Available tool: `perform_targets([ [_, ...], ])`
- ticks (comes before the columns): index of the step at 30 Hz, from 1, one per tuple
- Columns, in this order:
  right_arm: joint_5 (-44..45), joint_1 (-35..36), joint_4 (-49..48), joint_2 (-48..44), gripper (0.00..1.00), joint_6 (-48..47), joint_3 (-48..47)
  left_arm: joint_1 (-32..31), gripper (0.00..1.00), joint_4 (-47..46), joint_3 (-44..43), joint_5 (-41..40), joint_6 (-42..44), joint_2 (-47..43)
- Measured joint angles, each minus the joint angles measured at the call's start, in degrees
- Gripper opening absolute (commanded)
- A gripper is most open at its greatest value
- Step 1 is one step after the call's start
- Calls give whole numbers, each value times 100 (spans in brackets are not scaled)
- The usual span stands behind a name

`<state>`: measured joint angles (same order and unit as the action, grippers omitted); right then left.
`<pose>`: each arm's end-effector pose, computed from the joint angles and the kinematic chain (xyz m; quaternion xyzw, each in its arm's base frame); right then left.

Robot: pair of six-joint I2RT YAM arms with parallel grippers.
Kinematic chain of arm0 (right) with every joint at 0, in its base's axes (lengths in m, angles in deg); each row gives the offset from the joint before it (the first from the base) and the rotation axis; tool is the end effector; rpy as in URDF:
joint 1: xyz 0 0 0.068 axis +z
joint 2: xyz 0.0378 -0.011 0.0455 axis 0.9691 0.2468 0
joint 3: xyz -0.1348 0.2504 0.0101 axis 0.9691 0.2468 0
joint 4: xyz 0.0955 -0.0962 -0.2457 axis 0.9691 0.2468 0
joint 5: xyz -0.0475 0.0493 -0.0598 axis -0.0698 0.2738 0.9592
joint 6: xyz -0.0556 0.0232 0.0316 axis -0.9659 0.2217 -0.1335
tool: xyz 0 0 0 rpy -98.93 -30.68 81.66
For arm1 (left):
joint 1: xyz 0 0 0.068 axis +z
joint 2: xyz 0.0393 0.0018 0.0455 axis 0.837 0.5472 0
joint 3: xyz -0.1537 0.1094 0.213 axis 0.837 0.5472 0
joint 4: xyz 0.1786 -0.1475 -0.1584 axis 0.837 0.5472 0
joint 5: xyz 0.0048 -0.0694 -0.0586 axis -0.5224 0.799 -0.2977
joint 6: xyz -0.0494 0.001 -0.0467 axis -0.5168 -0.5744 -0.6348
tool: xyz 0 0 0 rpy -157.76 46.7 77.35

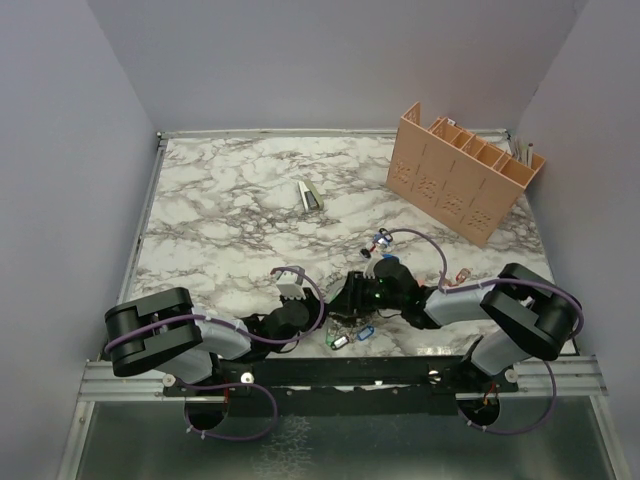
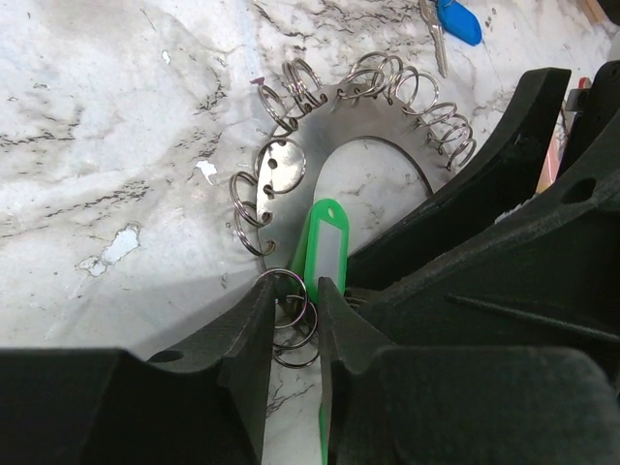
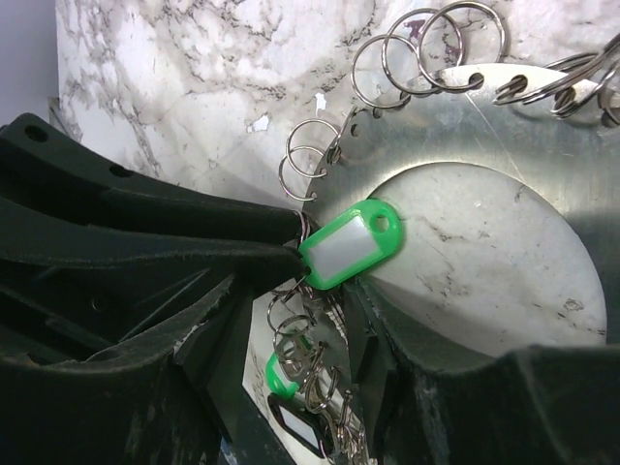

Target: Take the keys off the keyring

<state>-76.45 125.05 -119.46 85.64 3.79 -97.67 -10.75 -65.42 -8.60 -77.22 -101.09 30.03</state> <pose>0.1732 0.2229 0.1060 -0.0700 0.8673 0.4346 0.2324 0.1118 -0.2020 0.0991 -0.0233 0.8424 -0.3239 0.4301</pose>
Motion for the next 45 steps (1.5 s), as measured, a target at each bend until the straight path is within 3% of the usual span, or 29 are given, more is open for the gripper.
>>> perform_targets([
  [6, 232, -68, 39, 4, 49, 398, 0, 0, 16, -9, 0, 7, 2, 13],
  [14, 275, -234, -575, 361, 44, 1019, 66, 0, 15, -219, 7, 37, -13, 173],
  [16, 227, -249, -734, 470, 39, 1038, 63, 2, 15, -291, 7, 37, -22, 225],
  [20, 197, -273, -763, 542, 12, 1010, 72, 11, 17, -350, 7, 35, -28, 264],
  [23, 249, -293, -660, 540, 1, 970, 101, 13, 21, -354, 7, 37, -26, 264],
  [32, 487, -291, 216, -284, 1, 439, 96, 13, 38, -280, 310, 11, 275, -433],
  [45, 1019, -291, 1228, -2328, 1, -1036, -227, 31, 41, -256, 595, -37, 1904, -2942],
])
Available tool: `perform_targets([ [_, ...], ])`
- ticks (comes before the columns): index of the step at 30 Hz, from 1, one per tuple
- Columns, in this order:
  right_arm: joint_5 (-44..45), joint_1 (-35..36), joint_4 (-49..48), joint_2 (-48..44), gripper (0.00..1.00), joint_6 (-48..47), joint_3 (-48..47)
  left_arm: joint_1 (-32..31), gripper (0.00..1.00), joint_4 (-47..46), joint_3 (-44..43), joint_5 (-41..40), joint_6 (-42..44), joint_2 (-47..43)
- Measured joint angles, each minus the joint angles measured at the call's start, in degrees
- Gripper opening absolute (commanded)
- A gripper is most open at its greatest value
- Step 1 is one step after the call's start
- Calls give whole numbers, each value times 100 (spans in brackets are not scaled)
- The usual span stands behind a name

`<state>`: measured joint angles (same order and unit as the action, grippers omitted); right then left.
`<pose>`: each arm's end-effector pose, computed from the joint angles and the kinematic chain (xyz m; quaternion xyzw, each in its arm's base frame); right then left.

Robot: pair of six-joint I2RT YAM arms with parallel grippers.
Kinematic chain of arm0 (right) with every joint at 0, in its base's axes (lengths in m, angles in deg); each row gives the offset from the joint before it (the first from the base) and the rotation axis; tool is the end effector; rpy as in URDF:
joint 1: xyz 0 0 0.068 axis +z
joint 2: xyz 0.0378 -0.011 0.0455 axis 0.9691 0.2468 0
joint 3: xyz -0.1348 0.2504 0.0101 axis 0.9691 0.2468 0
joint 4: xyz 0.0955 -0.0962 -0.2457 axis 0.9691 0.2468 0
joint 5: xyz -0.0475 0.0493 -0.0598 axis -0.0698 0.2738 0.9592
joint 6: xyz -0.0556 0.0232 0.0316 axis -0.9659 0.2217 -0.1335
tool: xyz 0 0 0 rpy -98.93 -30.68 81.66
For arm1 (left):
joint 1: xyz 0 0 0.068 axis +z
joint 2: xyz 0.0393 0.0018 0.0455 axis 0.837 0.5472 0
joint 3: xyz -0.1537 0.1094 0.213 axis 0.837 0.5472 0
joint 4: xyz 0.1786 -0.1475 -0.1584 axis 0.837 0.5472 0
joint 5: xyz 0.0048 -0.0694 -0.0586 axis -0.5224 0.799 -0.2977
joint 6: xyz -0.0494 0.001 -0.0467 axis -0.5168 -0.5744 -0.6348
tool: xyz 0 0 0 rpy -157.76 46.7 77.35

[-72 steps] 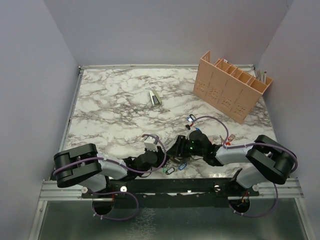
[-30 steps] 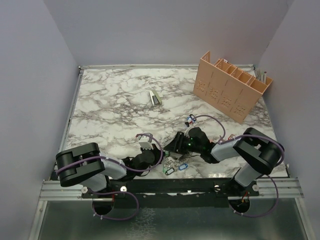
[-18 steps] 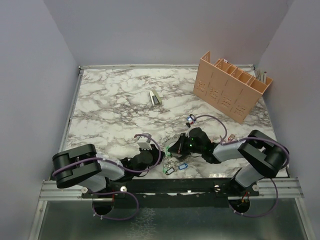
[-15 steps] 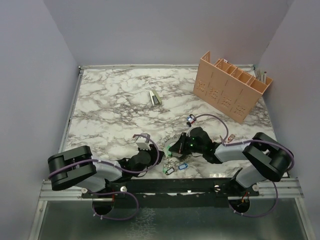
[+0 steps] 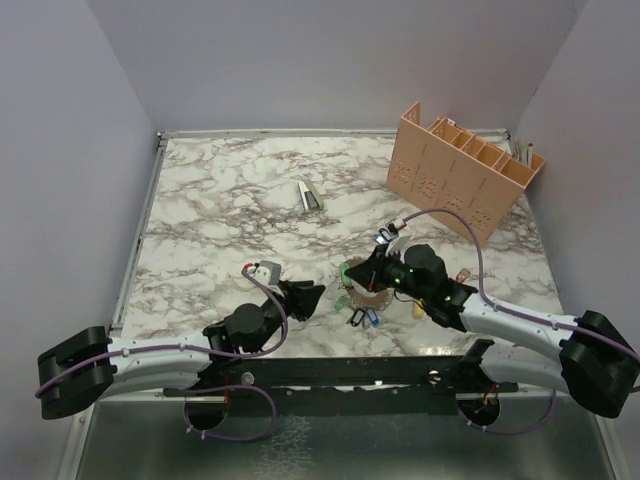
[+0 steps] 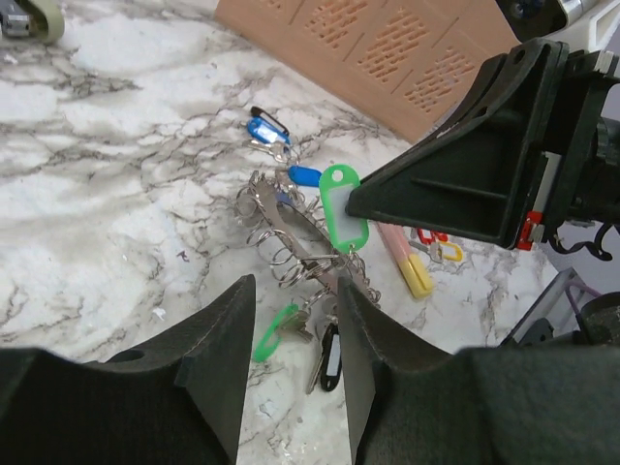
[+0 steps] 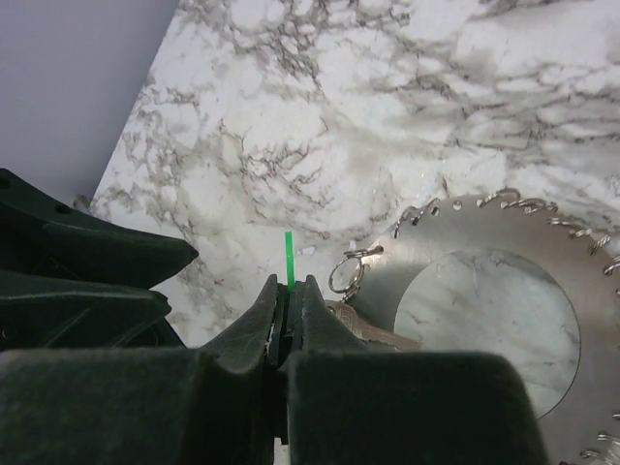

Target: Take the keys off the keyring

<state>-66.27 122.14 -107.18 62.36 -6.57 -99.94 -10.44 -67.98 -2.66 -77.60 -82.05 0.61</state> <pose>0.1795 0.1949 0.1977 -0.0831 0.8087 0.4137 0.4098 0.0998 -0.1694 0.1724 0.0309 0.7206 -0.4023 0.5639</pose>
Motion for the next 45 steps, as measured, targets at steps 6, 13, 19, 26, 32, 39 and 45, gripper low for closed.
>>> perform_targets([
  [6, 105, 0, 68, -442, 1, -411, -44, 4, 39, 0, 4, 153, 855, -435],
  [13, 42, 0, 125, -890, 1, -828, -118, 4, 40, 11, -120, 802, 1764, -468],
  [19, 256, -2, 286, -1143, 1, -1292, -581, 4, 41, 7, -393, 861, 2319, -629],
  [26, 466, -7, 236, -1150, 1, -1679, -544, 7, 42, 9, -435, 673, 2660, -907],
  [32, 170, -7, 90, -774, 1, -1864, -505, 7, 44, 13, -435, 693, 2828, -907],
  [39, -264, 4, -527, -695, 1, -1797, -146, 7, 44, 11, -442, 822, 2977, -391],
  [45, -625, 4, -778, -809, 1, -1799, 90, 7, 45, 22, -616, 1097, 3088, 260],
])
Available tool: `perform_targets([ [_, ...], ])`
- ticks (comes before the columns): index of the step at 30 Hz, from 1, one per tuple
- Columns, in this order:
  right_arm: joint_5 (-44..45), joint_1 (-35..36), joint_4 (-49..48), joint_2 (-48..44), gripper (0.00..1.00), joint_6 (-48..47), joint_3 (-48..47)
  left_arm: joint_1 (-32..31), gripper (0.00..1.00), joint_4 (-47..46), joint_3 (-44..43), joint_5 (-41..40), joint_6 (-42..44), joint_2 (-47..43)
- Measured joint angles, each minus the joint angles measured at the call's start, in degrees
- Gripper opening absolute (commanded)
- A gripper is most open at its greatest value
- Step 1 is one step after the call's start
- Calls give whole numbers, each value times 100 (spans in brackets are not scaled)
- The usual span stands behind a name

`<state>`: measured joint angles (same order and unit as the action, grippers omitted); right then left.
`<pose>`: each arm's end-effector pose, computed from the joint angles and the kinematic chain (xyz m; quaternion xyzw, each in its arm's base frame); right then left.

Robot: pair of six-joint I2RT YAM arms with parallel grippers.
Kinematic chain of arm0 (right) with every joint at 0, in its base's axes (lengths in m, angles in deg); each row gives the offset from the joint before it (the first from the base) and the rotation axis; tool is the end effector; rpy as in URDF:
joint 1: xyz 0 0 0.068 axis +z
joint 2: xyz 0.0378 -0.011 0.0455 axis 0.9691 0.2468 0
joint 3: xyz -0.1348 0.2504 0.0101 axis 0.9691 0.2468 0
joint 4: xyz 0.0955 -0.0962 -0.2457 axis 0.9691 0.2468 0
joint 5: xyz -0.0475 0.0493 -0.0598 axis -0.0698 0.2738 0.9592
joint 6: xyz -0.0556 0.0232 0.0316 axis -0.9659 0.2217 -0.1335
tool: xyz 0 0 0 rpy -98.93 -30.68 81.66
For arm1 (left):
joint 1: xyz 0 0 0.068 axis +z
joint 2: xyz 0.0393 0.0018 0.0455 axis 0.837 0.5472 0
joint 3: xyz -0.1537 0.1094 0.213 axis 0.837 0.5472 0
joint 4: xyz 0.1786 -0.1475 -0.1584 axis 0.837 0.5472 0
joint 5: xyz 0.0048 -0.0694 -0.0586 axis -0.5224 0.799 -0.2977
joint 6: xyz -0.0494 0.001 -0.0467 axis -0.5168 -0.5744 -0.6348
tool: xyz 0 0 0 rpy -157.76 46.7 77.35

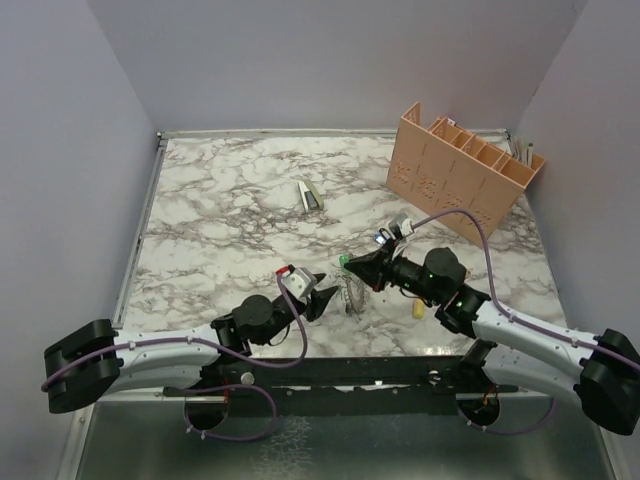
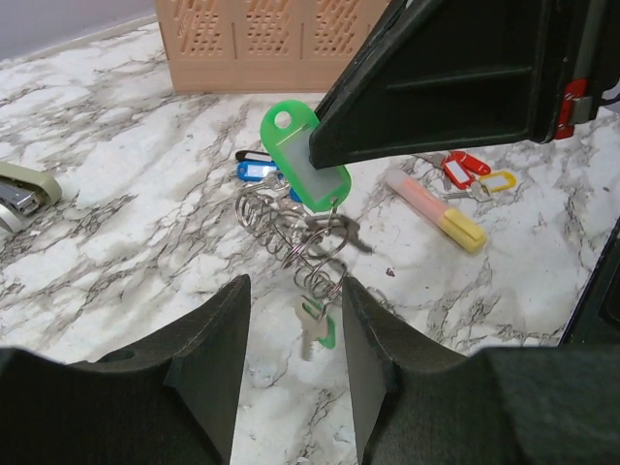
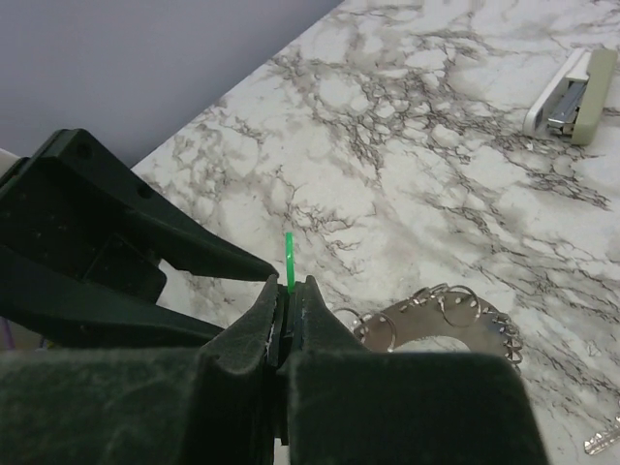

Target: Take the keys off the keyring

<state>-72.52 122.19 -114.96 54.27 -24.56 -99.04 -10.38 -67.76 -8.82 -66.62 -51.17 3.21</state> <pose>0.1650 0.1885 0.2426 -0.2293 0.6932 0.4292 0.5317 0.1002 -0.1944 0.2015 0.2703 0.6490 -0.3150 0.6376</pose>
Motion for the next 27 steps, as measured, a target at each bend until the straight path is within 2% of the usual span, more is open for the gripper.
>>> perform_targets([
  [16, -859, -9, 201, -551, 1, -225, 0, 129, 46, -20, -584, -11, 118, 640],
  [21, -997, -9, 306, -887, 1, -264, 0, 199, 46, 52, -728, -772, -28, 837],
  [27, -1091, -9, 313, -1460, 1, -350, 2, 470, 47, 656, -883, -1674, -501, 938],
])
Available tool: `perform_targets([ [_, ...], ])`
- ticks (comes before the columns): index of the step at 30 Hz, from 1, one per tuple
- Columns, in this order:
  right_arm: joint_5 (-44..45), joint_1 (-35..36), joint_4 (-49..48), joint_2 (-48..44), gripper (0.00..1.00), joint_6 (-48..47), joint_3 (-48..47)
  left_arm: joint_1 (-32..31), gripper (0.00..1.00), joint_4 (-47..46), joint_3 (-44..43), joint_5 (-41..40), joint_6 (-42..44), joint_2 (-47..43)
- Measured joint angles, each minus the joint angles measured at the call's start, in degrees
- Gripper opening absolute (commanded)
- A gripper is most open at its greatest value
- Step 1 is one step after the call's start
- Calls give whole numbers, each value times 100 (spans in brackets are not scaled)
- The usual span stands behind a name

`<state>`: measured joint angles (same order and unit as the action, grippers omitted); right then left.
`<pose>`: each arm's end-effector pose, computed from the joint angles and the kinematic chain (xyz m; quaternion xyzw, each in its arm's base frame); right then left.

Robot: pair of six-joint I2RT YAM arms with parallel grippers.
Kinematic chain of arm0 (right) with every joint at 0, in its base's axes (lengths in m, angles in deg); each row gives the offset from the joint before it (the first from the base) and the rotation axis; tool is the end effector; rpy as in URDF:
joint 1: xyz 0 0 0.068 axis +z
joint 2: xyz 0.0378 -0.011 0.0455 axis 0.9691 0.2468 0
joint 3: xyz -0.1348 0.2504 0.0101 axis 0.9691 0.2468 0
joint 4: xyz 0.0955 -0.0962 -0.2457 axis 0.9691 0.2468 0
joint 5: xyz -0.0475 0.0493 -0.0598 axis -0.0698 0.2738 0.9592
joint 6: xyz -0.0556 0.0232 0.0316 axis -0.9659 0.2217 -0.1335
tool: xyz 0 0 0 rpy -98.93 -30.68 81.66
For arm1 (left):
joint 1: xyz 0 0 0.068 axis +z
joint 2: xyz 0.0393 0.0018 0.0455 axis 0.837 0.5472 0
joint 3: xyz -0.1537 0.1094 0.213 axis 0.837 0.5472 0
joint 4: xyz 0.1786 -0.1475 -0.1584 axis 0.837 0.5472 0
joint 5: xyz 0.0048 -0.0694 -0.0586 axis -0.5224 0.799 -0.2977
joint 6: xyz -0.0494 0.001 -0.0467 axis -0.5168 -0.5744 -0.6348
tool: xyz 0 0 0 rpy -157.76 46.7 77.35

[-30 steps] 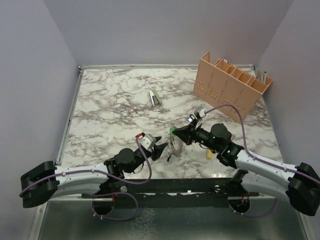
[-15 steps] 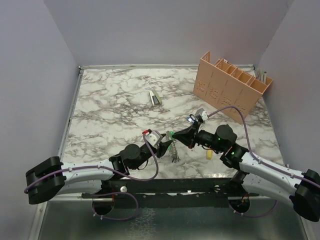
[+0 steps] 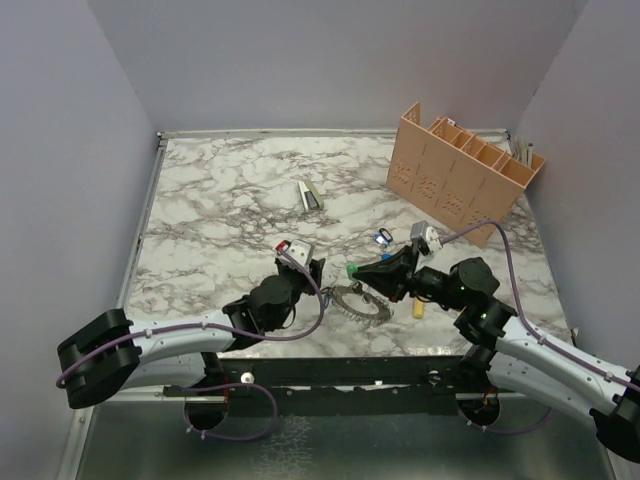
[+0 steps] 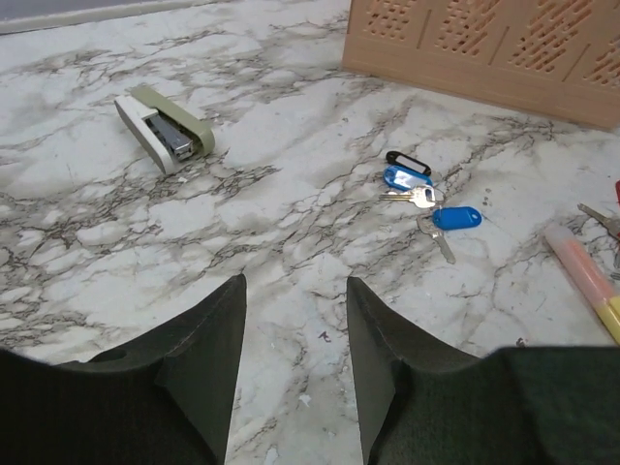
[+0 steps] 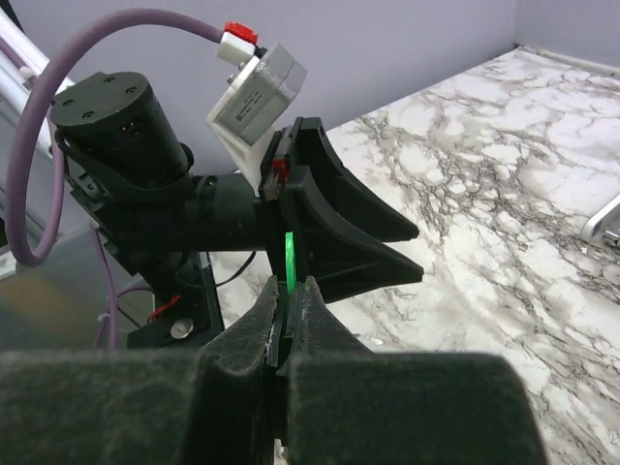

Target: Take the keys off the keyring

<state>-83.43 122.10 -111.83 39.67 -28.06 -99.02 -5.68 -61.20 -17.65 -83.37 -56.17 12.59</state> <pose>0.1293 0.1649 0.2891 -0.3038 0.5885 0.4904 0.5665 0.1419 -0.2049 0.2081 0.1443 0.7245 -0.1861 0.6478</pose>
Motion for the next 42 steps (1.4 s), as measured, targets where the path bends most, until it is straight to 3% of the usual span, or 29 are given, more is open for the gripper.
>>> perform_targets([
  [5, 46, 0, 181, -17, 1, -120, 2, 107, 48, 210, 42, 201, -107, -402],
  [10, -4, 0, 225, 111, 1, -160, 9, 138, 49, 39, 273, 1132, -74, -850],
  [20, 280, 0, 249, 348, 1, -201, 9, 81, 50, -337, 245, 2697, -557, 330],
  [25, 610, 0, 282, 407, 1, -238, 9, -433, 54, -861, 245, 3233, -852, 435],
  [29, 682, 0, 308, 466, 1, -245, 9, -636, 55, -1172, 321, 3134, -866, 101],
  [33, 732, 0, 310, 472, 1, -243, 9, -636, 55, -1421, 579, 2308, -859, -389],
  [42, 632, 0, 299, 492, 1, -243, 50, -632, 55, -1010, 656, 1569, -446, -468],
])
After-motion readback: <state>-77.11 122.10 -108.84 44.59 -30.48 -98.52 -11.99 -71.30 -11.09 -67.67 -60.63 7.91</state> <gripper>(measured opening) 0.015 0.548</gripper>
